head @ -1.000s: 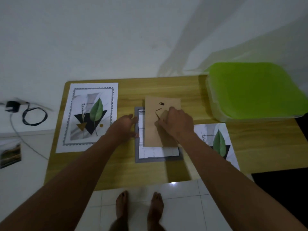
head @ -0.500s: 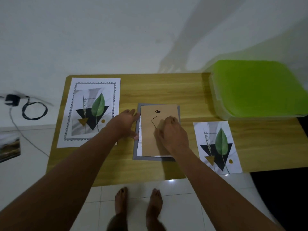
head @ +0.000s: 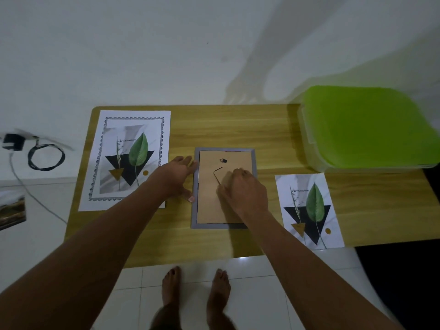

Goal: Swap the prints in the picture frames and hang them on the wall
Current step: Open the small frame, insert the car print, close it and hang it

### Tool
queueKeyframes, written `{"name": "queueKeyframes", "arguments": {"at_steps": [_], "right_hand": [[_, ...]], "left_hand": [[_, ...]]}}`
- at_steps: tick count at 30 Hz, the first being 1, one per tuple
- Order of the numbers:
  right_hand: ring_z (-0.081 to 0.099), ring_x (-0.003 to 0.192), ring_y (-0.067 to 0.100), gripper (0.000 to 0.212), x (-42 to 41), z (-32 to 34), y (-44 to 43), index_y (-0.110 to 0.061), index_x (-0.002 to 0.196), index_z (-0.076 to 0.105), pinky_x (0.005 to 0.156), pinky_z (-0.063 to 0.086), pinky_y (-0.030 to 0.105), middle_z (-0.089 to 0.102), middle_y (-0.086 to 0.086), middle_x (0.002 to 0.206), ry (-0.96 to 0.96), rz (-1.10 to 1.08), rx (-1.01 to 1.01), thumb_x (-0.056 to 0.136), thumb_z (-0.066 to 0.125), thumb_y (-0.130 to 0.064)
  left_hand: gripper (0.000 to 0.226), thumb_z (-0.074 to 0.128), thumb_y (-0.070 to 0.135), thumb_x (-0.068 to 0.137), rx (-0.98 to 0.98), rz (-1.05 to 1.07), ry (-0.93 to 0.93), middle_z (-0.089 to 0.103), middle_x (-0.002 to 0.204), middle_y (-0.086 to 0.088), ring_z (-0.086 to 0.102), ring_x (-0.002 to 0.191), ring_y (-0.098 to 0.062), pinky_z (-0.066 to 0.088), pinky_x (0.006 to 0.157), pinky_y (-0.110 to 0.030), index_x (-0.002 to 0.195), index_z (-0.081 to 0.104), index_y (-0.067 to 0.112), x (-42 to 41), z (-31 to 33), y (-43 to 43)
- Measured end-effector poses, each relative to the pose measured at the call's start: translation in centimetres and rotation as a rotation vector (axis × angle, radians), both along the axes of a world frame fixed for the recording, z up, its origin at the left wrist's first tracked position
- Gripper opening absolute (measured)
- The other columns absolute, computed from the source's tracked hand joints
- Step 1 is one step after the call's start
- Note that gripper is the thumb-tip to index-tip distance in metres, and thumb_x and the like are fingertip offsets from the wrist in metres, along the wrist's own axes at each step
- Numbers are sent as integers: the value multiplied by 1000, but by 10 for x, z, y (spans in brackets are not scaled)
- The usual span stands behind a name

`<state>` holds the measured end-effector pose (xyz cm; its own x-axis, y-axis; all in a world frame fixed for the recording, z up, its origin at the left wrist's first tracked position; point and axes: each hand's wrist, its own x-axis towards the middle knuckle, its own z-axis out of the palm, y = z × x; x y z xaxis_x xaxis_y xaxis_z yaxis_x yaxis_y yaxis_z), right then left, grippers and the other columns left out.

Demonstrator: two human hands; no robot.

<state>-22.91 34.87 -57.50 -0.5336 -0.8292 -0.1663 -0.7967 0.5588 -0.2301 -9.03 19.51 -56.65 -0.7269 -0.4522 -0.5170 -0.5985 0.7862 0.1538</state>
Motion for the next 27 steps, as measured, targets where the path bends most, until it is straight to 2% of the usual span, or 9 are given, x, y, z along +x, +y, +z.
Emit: {"name": "queueKeyframes", "arguments": {"at_steps": [5,8,10,13,16,20,22,27], "right_hand": [[56,117,23,53,-3,-4,7,-3,126,49,86,50,31,56,12,127,-4,101,-8,98,50,-48],[44,130,29,48,-3,-6,9,-3,132,45,100,44,36,48,17,139,-28,182,-29,101,47,-41],[39,133,31,41,-6,-7,8,-7,130,46,104,40,39,46,16,140,-52,225,-31,102,48,-37],[31,140,32,43,-13,-9,12,-8,129,49,110,33,42,40,16,147,-128,281,-50,99,52,-40],[24,146,31,60,-21,-14,27,-10,138,47,118,25,48,33,17,155,-162,401,-40,96,51,-53],[1,152,27,96,-28,-19,43,-14,156,18,123,4,44,4,15,164,-162,507,113,87,44,-75],[-4,152,27,102,-29,-20,43,-15,158,9,124,1,43,-3,16,164,-118,543,152,85,42,-78],[-3,152,32,102,-30,-23,41,-12,157,7,123,3,46,-2,20,163,-79,578,175,85,32,-79]], "left_hand": [[109,78,48,73,-5,7,0,10,163,-6,7,149,-26,26,116,-47,155,14,17,0,-1,1],[109,79,47,73,4,13,8,11,163,-6,8,149,-25,26,116,-46,155,15,16,-1,-1,2],[108,79,47,73,5,13,13,13,162,-6,9,149,-25,26,115,-45,155,15,16,-1,-1,3],[109,78,47,73,8,6,3,12,162,-6,8,149,-25,26,115,-45,155,14,15,-2,0,3],[110,78,48,74,12,6,-9,11,162,-8,8,149,-26,27,116,-46,155,12,14,-2,0,3],[109,77,46,75,11,8,-5,9,163,-8,7,149,-26,27,116,-47,155,10,12,-1,1,5],[109,77,46,76,9,13,0,9,163,-8,7,149,-25,27,115,-47,155,10,12,-1,1,7],[109,77,44,76,9,26,6,5,163,-7,4,150,-25,25,117,-46,155,9,12,0,-2,7]]}}
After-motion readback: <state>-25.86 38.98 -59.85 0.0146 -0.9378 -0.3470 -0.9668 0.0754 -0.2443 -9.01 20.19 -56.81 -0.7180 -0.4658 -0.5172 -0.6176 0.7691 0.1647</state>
